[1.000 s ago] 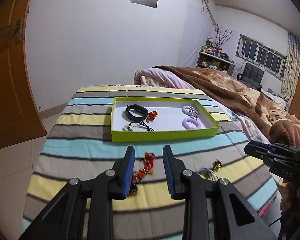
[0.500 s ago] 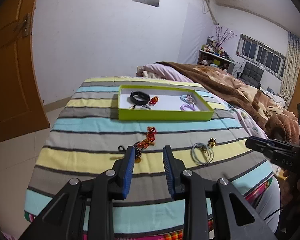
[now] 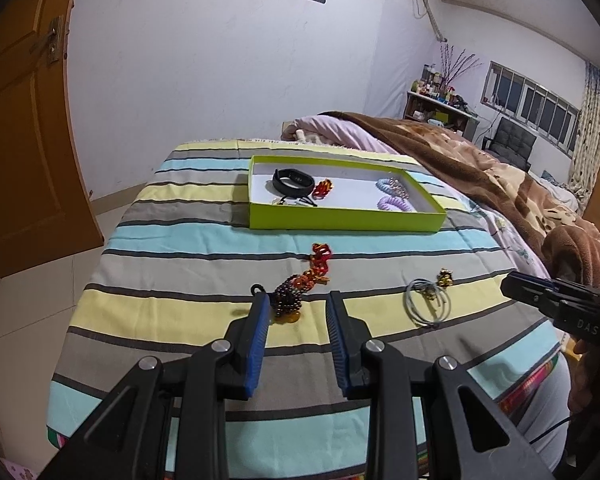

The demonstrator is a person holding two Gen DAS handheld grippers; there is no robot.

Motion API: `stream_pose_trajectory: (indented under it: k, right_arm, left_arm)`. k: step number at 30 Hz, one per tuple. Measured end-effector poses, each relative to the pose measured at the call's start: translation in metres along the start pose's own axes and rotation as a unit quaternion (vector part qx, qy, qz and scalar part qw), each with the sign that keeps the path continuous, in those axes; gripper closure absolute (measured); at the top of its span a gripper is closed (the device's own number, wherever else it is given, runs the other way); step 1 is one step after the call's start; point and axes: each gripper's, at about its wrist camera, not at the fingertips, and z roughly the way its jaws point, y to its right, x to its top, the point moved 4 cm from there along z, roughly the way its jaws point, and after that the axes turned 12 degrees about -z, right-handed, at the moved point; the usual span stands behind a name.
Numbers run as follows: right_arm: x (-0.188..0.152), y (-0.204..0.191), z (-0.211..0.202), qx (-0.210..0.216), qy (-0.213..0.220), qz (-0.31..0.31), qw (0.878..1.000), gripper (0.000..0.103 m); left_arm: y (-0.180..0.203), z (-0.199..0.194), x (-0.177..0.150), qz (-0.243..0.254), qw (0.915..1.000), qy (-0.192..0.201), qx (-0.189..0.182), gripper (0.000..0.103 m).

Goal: Organize jewelry
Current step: 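Grasp the grey coil hair tie with the right tool while the left grasps the dark beaded ornament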

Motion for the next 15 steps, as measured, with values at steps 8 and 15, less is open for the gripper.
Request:
stream_pose_trajectory:
  k: [8,15]
  right_arm:
    - [0.0,-0.002,0.023,0.02,-0.014,0.017,1.0,0.08]
    - [-0.001,-0.008,0.052,0.026,-0.04,0.008,0.999,0.076]
  left_arm:
    - [-0.009,0.021,-0.001,-0.002,0.9999,-0.011,0.001,0.065]
    - [-0.012,0.042,-0.003,-0.002,0.9995,-0.033,0.002,0.065]
